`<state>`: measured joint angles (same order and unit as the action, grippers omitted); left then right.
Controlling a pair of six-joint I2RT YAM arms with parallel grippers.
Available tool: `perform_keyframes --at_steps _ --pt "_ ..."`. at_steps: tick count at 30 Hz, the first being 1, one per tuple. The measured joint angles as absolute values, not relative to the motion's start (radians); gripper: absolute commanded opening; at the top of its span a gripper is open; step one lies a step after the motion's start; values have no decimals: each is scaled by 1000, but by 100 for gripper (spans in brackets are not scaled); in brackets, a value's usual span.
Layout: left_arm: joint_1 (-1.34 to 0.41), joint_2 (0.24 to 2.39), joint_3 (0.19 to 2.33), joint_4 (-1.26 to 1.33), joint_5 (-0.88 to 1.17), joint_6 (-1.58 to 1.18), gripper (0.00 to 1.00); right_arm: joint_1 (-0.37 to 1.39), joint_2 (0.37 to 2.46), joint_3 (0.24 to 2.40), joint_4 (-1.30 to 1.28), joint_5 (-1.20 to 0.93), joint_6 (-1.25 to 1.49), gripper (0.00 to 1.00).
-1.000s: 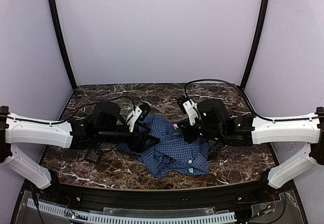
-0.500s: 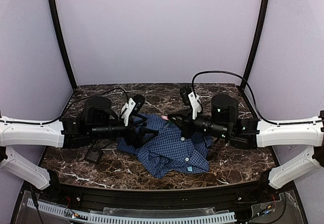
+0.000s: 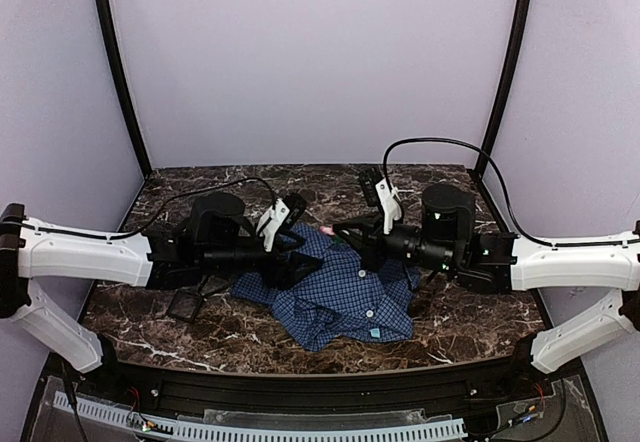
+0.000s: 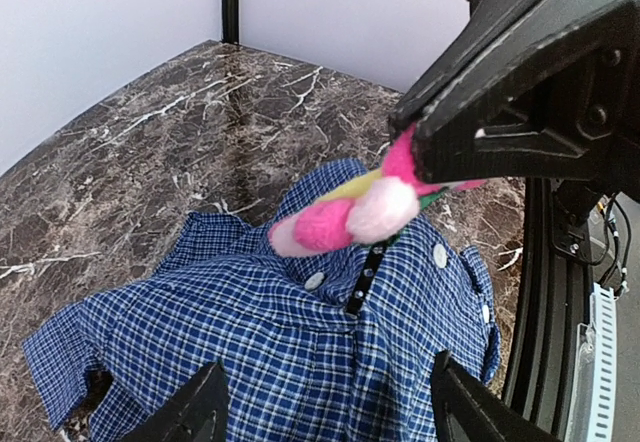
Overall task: Remove the brooch from the garment
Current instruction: Pick up the brooch from the crumpled clothing, then adjust the brooch on the crumpled clothing.
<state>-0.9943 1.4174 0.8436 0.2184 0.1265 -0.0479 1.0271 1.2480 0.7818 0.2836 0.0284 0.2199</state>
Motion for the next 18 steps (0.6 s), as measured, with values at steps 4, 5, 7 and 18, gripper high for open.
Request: perform_keyframes --at_steps 4,5,7,18 --pt "-994 1478 873 229 143 -50 55 1027 1243 777 281 27 220 0" --pt "-994 1491 881 231 147 -48 52 1027 1240 775 279 27 221 0" --pt "-994 1509 888 237 156 -53 46 1027 1234 771 274 29 221 0" --pt "-993 1566 904 257 236 -51 2 1027 1224 770 184 86 231 0"
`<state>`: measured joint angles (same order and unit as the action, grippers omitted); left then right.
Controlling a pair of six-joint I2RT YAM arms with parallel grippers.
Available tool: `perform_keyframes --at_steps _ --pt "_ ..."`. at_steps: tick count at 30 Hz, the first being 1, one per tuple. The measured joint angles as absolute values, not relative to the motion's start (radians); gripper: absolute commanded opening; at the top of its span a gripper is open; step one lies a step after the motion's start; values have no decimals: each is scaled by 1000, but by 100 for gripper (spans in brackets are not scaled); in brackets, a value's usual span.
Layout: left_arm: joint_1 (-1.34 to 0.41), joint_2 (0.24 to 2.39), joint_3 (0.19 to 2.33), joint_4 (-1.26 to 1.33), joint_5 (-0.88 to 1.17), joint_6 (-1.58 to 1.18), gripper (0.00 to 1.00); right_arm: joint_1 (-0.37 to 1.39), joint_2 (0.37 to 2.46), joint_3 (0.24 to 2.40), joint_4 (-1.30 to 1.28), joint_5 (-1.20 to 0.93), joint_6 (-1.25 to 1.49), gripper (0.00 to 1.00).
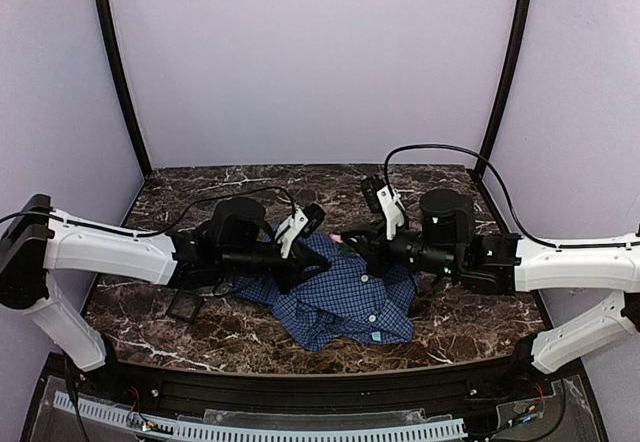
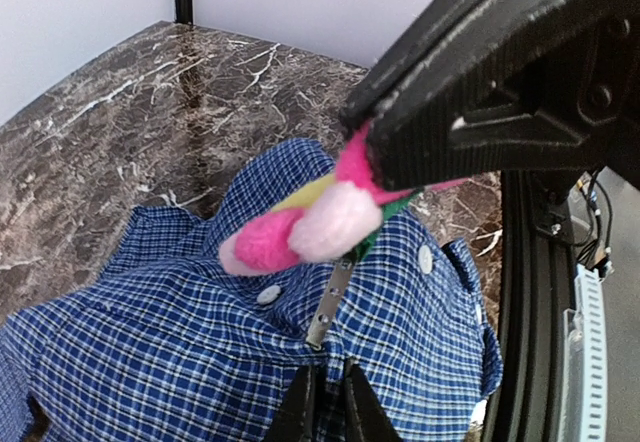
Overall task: Remove the brooch from the garment
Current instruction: Adjust the brooch on the crumpled clothing.
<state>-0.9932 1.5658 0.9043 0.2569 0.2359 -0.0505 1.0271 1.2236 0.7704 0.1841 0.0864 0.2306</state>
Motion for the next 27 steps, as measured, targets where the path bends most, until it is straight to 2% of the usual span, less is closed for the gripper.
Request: perform_keyframes --at_steps 2,4,7,9,14,20,23,27 --pt "-993 1576 910 256 247 -47 1 1027 1227 774 158 98 234 0" --pt "-993 1579 910 255 254 -41 1 1027 1234 778 136 108 237 10" --pt "-993 1579 910 254 263 -33 1 1027 1243 780 102 109 237 31" --pt "-993 1579 910 251 270 -29 1 1027 1245 779 92 90 218 40" --pt "-993 1578 910 218 283 -23 1 1034 1249 777 76 56 165 43" --pt "-993 1576 910 193 294 -17 1 1044 1282 777 52 92 118 40" --pt "-993 1574 910 181 296 -3 1 1047 1306 777 43 130 100 46" --pt "-993 1573 910 159 300 28 1 1047 1325 777 22 170 72 49"
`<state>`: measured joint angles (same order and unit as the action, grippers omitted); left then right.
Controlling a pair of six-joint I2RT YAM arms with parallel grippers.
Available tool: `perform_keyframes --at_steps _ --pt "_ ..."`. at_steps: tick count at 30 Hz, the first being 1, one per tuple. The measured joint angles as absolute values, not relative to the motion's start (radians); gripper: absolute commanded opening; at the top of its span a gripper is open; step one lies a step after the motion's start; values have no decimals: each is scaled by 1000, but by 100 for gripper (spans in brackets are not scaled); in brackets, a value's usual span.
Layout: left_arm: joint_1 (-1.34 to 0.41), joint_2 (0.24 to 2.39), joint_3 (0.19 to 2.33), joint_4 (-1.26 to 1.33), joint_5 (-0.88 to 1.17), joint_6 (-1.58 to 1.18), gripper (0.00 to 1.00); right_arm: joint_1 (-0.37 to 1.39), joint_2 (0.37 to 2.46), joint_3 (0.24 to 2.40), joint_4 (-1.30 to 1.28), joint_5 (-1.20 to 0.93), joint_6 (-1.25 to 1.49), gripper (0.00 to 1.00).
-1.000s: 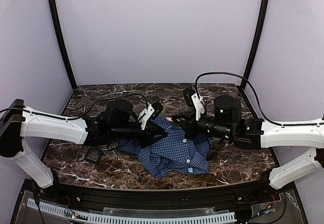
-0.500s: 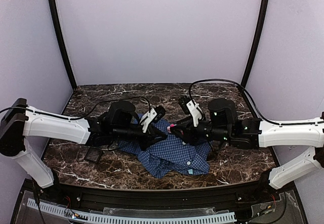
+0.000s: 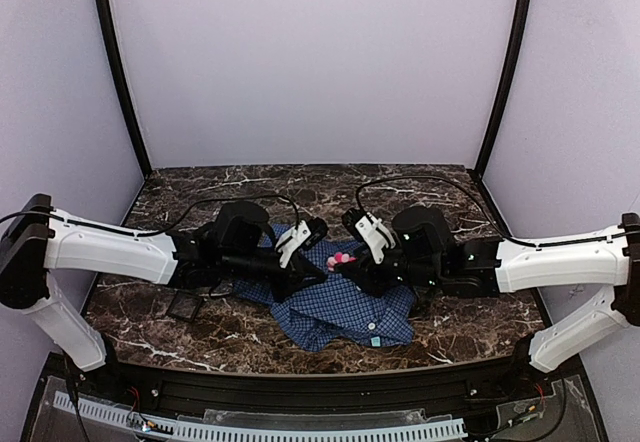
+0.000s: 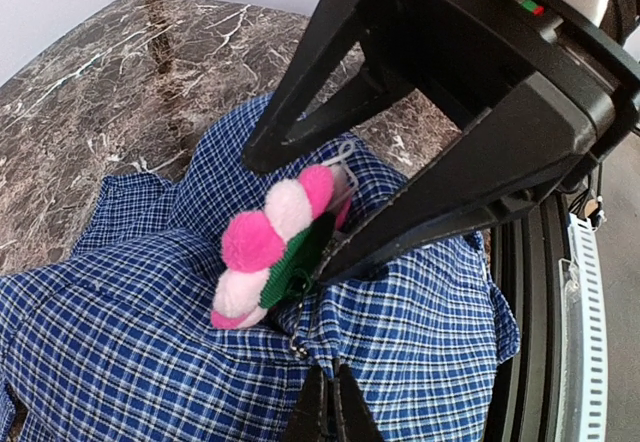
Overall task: Remove the brooch from the garment
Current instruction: Adjust the brooch on the crumpled clothing.
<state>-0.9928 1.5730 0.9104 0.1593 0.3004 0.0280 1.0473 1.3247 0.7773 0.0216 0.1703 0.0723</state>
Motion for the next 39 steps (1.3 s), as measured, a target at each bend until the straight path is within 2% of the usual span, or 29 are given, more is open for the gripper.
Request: perform_keyframes --at_steps 7,14,19,25,28,34,36,37,39 --pt "-993 1547 910 126 332 91 1 1047 1322 777 22 177 30 55" --pt "-992 1498 910 80 398 152 1 1048 1296 767 31 87 -19 51" --pt "-992 1459 910 27 459 199 1 1057 1283 753 45 -30 -44 42" --pt "-992 1420 910 -33 508 248 1 1077 1283 753 56 -100 -64 38" --pt "-992 1412 910 -44 521 262 1 1089 1284 753 59 -120 -71 29" --pt "-992 1411 910 -41 493 266 1 1115 1295 746 96 -156 -54 1" --pt "-993 1410 906 -27 464 263 2 1120 1298 731 123 -156 -34 0" --pt "-994 1409 902 -21 448 261 8 1120 1298 723 138 -152 -18 0" --pt "-997 1402 883 7 392 250 14 1121 1299 712 160 -130 9 0"
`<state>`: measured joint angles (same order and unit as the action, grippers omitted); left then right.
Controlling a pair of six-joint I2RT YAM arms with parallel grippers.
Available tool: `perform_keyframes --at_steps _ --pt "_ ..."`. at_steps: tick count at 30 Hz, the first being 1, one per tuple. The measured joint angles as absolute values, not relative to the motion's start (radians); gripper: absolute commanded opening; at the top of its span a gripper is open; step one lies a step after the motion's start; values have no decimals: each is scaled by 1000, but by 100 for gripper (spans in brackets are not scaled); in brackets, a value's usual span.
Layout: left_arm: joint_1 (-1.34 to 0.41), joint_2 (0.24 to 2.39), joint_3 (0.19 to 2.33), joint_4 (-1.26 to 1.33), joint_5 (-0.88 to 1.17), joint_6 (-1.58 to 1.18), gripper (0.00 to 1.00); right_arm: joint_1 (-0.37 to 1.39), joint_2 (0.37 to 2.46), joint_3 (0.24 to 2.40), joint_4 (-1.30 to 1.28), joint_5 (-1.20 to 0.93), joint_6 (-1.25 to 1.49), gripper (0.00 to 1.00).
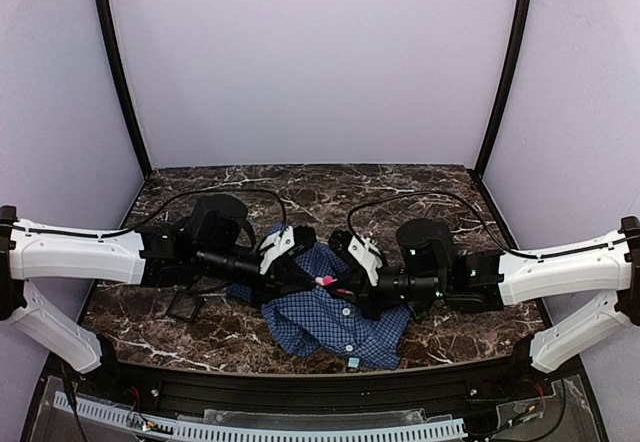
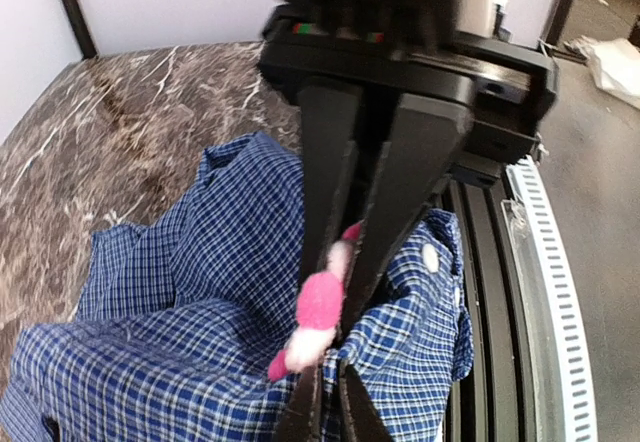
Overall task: Remove the brooch from the garment
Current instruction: Adjust the brooch on the crumpled clothing.
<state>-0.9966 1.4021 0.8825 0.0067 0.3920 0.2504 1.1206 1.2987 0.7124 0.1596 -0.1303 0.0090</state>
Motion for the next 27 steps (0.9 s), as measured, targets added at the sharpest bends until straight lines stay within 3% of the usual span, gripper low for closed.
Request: perform_keyframes --at_steps 1,5,7,14,27 --pt "-997 1401 880 10 383 249 18 1121 1299 710 165 -120 22 0" --pt "-997 1357 840 46 279 218 74 1129 1299 709 191 -65 69 0" --pt "-997 1321 827 46 213 183 82 1132 1301 710 196 -22 98 0" --pt "-995 1161 808 52 16 -37 84 1136 1399 783 176 223 203 0" --pt "-995 1143 692 96 119 -287 91 1136 1446 905 130 378 224 0"
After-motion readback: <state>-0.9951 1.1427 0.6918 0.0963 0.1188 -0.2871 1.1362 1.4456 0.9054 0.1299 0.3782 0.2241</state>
